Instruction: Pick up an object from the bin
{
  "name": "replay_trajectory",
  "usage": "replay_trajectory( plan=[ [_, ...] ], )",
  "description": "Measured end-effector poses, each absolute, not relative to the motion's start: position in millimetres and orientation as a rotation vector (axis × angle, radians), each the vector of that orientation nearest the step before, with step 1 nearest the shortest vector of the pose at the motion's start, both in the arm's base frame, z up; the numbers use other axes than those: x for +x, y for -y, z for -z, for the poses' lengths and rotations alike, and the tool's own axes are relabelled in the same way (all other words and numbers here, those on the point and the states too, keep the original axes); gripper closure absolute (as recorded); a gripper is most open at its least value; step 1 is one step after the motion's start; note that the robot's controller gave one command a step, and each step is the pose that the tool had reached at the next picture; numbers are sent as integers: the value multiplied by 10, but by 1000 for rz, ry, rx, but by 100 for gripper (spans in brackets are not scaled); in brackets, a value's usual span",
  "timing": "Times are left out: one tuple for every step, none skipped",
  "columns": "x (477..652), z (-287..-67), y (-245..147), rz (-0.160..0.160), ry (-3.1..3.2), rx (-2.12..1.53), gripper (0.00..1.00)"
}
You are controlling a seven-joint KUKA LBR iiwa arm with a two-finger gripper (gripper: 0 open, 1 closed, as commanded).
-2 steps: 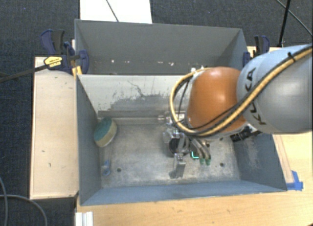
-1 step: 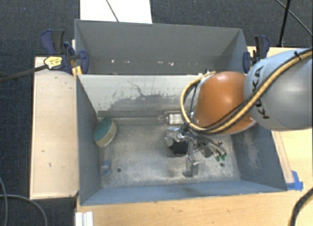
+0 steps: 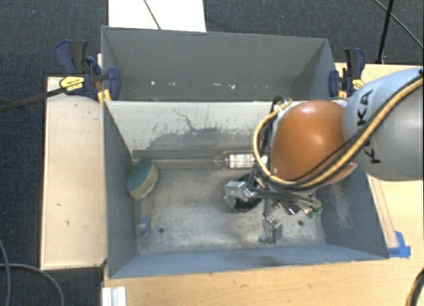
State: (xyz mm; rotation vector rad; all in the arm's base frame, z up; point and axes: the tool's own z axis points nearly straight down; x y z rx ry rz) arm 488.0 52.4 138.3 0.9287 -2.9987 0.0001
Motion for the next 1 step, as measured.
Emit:
replay_trajectory(
  plan=[
    [4931, -1436, -517, 0, 2913, 1188, 0]
  ],
)
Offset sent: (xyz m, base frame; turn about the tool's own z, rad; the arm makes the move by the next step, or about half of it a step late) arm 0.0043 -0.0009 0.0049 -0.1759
